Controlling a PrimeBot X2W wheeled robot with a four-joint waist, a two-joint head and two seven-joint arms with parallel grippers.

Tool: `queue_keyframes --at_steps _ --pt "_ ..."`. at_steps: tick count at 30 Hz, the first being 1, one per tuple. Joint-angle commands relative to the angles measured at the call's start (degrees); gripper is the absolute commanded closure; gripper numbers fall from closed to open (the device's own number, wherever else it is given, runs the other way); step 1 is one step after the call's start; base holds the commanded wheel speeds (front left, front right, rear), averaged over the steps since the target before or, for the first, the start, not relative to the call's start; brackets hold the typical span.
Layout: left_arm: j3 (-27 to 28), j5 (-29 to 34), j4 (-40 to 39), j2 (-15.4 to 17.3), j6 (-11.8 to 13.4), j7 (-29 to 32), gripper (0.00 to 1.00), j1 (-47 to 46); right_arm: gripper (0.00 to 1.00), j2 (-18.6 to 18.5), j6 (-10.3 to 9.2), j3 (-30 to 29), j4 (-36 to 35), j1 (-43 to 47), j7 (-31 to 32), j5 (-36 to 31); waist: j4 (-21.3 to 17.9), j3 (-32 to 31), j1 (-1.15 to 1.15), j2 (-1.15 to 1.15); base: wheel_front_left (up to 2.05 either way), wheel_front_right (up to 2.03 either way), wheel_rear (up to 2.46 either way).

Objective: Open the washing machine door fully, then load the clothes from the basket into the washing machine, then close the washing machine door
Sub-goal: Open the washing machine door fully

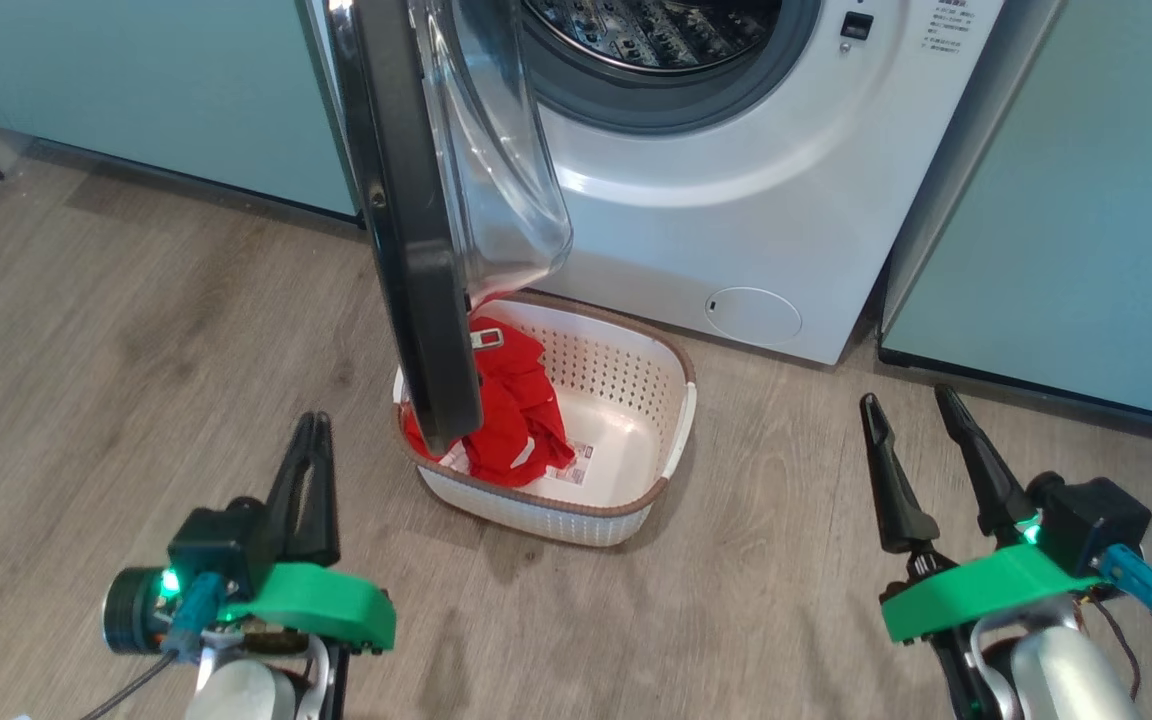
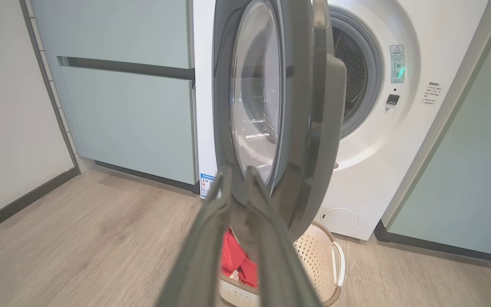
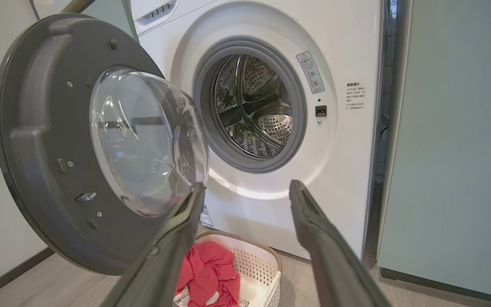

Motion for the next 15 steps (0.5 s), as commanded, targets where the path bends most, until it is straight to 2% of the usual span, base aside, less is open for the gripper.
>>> queue_keyframes --at_steps 1,11,15 --pt "1.64 -0.11 -2.2 0.51 -0.19 -0.55 1.0 -2.11 0.0 0.15 0.0 1.52 -1.64 -2.61 -0.37 -0.56 -0.05 0.07 0.0 0.0 0.0 0.0 0.0" --pt "5.75 -1.28 -9.25 0.51 1.87 -0.55 1.0 -5.23 0.0 0.15 0.0 2.13 -2.28 -3.95 -0.37 -1.25 -1.17 1.91 0.0 0.0 0.0 0.0 0.0" --pt "7.33 -0.79 -13.48 0.51 1.47 -0.55 1.0 -9.84 0.0 0.15 0.0 1.97 -2.72 -4.52 -0.37 -1.54 -1.53 2.9 0.0 0.0 0.0 0.0 0.0"
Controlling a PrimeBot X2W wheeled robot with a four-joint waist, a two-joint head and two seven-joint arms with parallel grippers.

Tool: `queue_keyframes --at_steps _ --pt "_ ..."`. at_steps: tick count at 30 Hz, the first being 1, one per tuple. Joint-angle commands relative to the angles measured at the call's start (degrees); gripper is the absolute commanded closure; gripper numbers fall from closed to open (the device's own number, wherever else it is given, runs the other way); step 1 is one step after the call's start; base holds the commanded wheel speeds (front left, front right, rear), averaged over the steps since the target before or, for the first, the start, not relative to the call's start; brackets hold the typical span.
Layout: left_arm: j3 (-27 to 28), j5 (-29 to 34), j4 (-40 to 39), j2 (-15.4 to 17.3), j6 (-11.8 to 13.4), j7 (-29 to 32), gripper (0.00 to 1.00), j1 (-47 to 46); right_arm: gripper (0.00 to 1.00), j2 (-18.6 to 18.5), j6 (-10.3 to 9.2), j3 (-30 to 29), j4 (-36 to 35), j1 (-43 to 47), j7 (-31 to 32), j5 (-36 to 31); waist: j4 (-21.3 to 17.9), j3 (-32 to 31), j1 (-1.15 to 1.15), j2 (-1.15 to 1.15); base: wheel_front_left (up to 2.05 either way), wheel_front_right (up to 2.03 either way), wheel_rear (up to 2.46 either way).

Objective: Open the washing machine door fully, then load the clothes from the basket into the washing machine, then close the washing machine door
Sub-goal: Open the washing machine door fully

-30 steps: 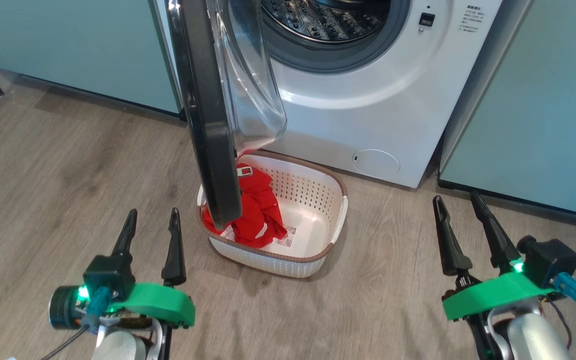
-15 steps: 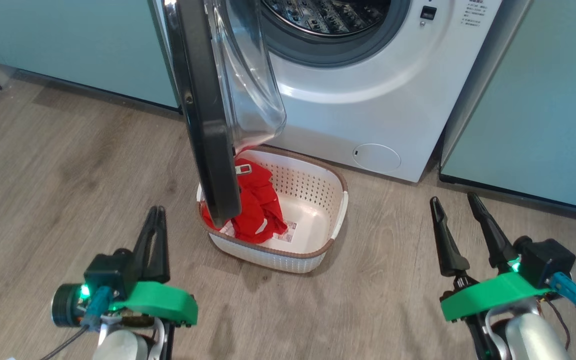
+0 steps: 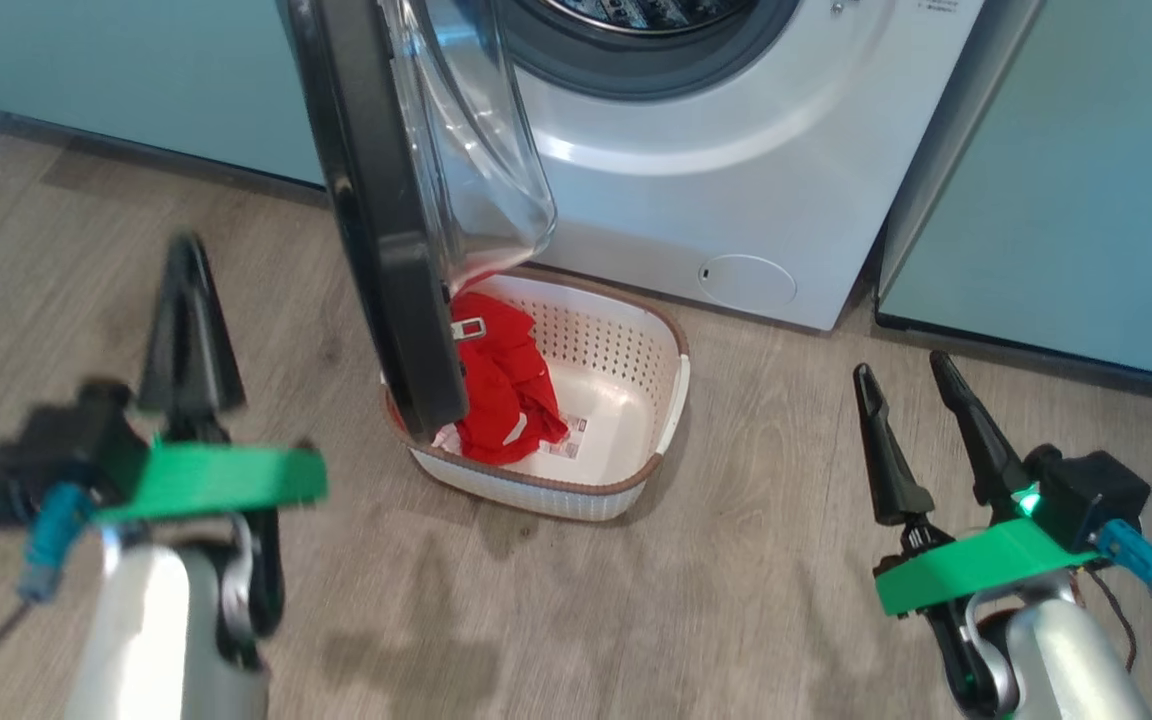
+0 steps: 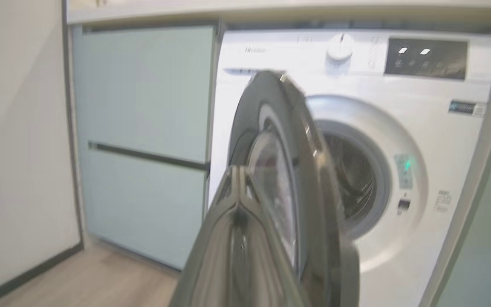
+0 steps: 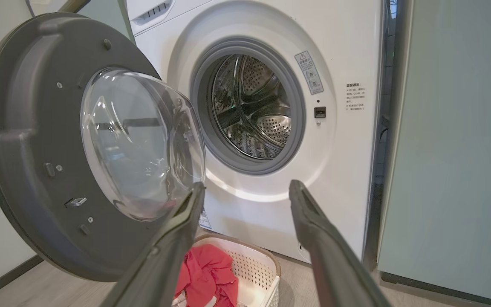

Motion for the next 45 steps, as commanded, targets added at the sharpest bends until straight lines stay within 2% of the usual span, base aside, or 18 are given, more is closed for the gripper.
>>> queue_keyframes --at_steps 1,8,20,25,34,45 --pt "2.32 0.47 -3.72 0.53 -0.41 -0.55 1.0 -5.41 0.0 0.14 0.0 1.19 -2.21 -2.64 -0.37 -0.64 -0.26 0.55 0.0 0.0 0.0 0.0 0.0" --pt "0.04 1.08 -6.78 0.53 -1.51 -0.55 1.0 -13.28 0.0 0.14 0.0 2.1 -2.0 -3.65 -0.37 -0.46 -1.72 1.67 0.0 0.0 0.0 0.0 0.0" --pt "-11.38 -1.96 3.45 0.53 -2.3 -0.55 1.0 -12.88 0.0 0.14 0.0 2.05 -2.03 -4.82 -0.37 0.06 -4.77 3.64 0.0 0.0 0.0 0.0 0.0" --pt "-12.07 -3.5 7.75 0.53 -1.51 -0.55 1.0 -12.07 0.0 0.14 0.0 1.87 -2.13 -4.99 -0.37 1.3 -5.36 4.07 0.0 0.0 0.0 0.0 0.0" --pt "-12.53 -5.74 16.05 0.53 -2.04 -0.55 1.0 -11.97 0.0 0.14 0.0 1.92 -2.57 -5.35 -0.37 2.09 -5.73 4.54 0.0 0.0 0.0 0.0 0.0" --pt "-10.52 -7.54 20.94 0.53 -1.93 -0.55 1.0 -11.97 0.0 0.14 0.0 1.91 -2.33 -4.96 -0.37 1.99 -4.54 4.12 0.0 0.0 0.0 0.0 0.0"
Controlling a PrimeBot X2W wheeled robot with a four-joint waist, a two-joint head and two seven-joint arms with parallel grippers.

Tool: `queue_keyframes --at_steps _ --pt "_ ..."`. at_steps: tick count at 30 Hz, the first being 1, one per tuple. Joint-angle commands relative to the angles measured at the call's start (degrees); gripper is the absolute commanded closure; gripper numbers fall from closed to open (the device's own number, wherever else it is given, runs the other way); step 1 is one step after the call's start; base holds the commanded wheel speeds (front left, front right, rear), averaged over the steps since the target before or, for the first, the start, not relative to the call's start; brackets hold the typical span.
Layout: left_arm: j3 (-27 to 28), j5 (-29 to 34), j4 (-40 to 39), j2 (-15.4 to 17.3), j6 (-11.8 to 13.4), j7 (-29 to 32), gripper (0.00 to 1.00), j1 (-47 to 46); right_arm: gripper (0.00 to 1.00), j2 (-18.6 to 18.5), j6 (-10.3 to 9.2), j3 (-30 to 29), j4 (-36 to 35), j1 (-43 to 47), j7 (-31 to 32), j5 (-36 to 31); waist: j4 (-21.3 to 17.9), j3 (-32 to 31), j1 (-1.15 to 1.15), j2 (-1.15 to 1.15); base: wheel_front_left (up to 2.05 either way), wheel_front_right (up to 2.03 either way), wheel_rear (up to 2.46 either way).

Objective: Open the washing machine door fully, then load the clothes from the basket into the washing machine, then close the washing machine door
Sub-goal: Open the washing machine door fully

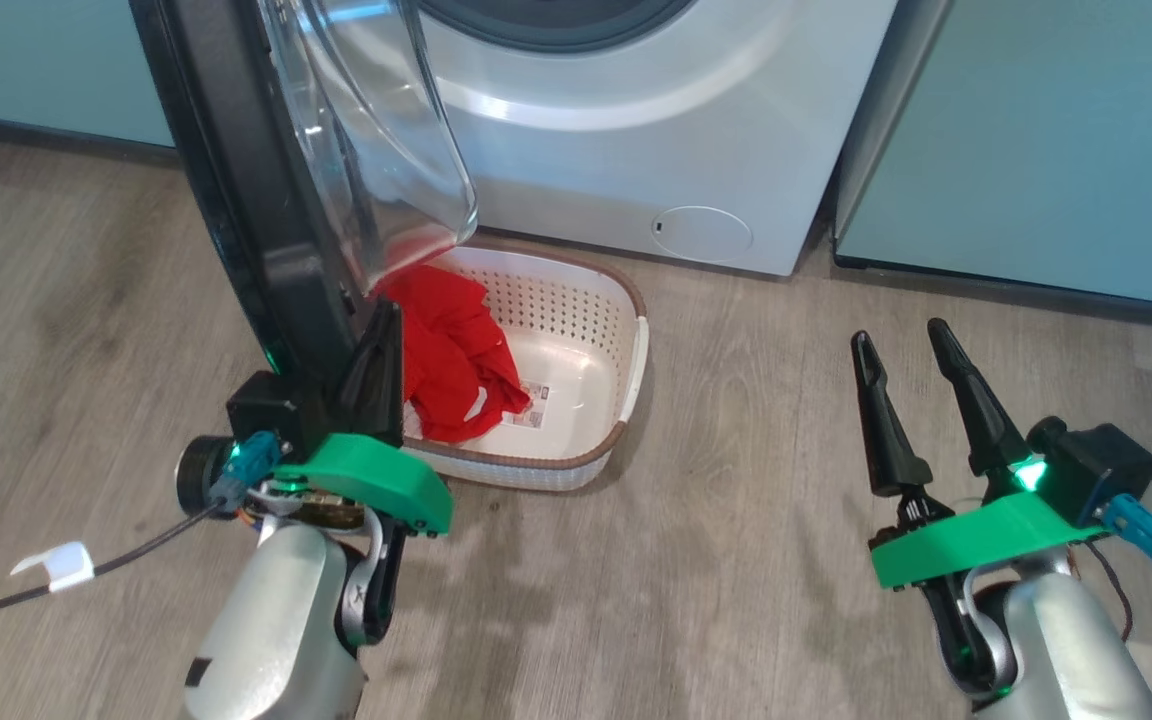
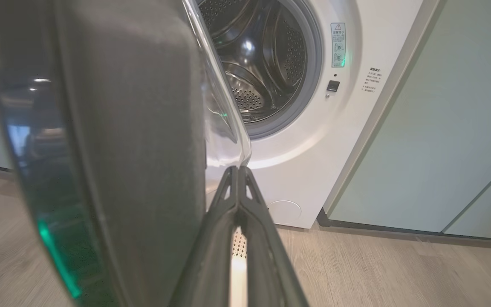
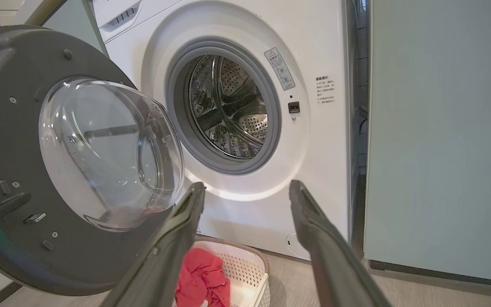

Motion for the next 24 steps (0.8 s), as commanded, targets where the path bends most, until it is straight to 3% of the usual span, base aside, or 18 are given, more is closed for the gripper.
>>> queue_keyframes --at_steps 1,14,24 --pt "3.02 -0.04 -1.45 0.73 0.11 -0.28 1.0 -1.49 0.0 0.15 0.0 1.32 -1.69 -2.11 -0.37 0.01 0.4 -0.2 0.0 0.0 0.0 0.0 0.0" --pt "8.44 0.89 -0.71 0.73 0.43 -0.28 1.0 -0.73 0.0 0.15 0.0 1.52 -1.49 -1.54 -0.37 -0.46 5.14 -0.01 0.0 0.0 0.0 0.0 0.0" --pt "17.39 2.8 -0.77 0.73 -1.32 -0.28 1.0 -2.9 0.0 0.15 0.0 2.71 -1.91 -3.26 -0.37 -1.74 5.97 3.98 0.0 0.0 0.0 0.0 0.0"
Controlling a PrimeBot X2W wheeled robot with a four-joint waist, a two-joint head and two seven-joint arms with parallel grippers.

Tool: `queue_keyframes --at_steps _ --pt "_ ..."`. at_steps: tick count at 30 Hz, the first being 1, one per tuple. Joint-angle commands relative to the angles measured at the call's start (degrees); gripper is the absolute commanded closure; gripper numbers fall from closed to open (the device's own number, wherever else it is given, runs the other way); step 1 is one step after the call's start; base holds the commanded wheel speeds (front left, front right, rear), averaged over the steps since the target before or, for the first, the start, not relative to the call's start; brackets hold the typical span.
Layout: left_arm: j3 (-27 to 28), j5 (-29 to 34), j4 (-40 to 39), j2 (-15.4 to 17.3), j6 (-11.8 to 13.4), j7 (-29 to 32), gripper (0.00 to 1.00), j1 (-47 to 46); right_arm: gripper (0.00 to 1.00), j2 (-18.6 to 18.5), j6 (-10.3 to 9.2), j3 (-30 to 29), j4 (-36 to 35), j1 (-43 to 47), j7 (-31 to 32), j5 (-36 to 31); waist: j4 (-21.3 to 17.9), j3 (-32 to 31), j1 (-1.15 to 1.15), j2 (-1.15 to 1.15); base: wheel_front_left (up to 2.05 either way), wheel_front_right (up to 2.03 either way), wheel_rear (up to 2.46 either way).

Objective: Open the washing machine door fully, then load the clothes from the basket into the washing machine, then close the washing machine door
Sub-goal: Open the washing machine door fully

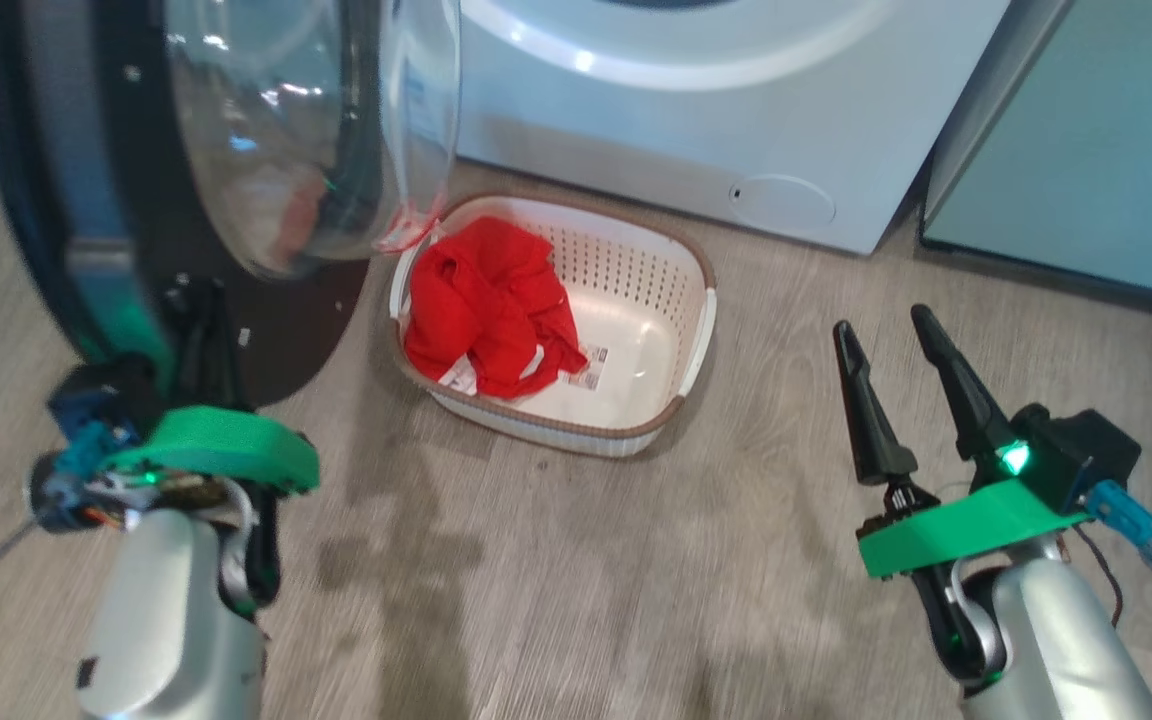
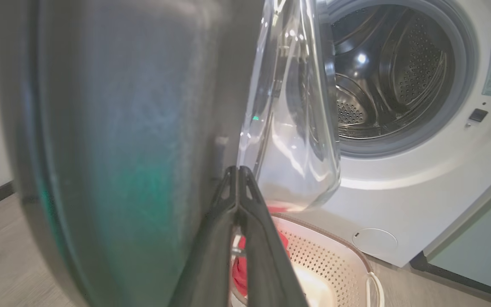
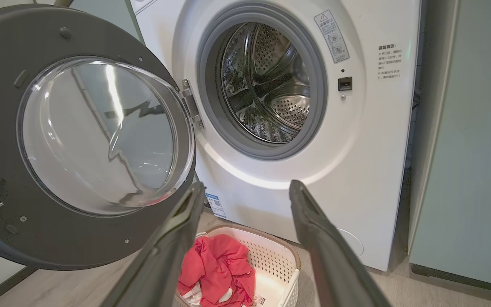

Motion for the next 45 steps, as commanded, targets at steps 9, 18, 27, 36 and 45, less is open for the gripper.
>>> queue_keyframes --at_steps 9,18,27,36,45 --pt "12.92 5.1 -1.38 0.96 -3.06 -0.29 1.0 -6.51 0.0 -0.75 0.0 0.98 -2.32 -3.79 -0.37 -1.55 0.22 5.66 0.0 0.0 0.0 0.0 0.0" --pt "22.88 5.56 1.99 1.3 -6.04 -0.29 1.0 -12.05 0.0 -3.32 0.0 -0.43 -2.45 -4.05 -0.37 -2.02 0.97 9.19 0.0 0.0 0.0 0.0 0.0" --pt "29.22 8.23 5.04 4.09 -8.63 -0.29 1.0 -16.94 0.0 -5.53 0.0 -1.54 -4.25 -3.76 -0.37 -2.05 1.25 11.8 0.0 0.0 0.0 0.0 0.0" --pt "32.8 10.87 7.84 6.89 -9.87 -0.29 1.0 -20.42 0.0 -6.42 0.0 -0.19 -5.34 -3.34 0.42 -2.55 1.28 12.84 0.0 0.0 0.0 0.0 0.0" --pt "32.98 13.04 7.35 6.53 -10.67 -0.29 1.0 -19.48 0.0 -6.37 0.0 -0.02 -4.84 -3.15 0.49 -2.31 1.32 11.48 0.0 0.0 0.0 0.0 0.0"
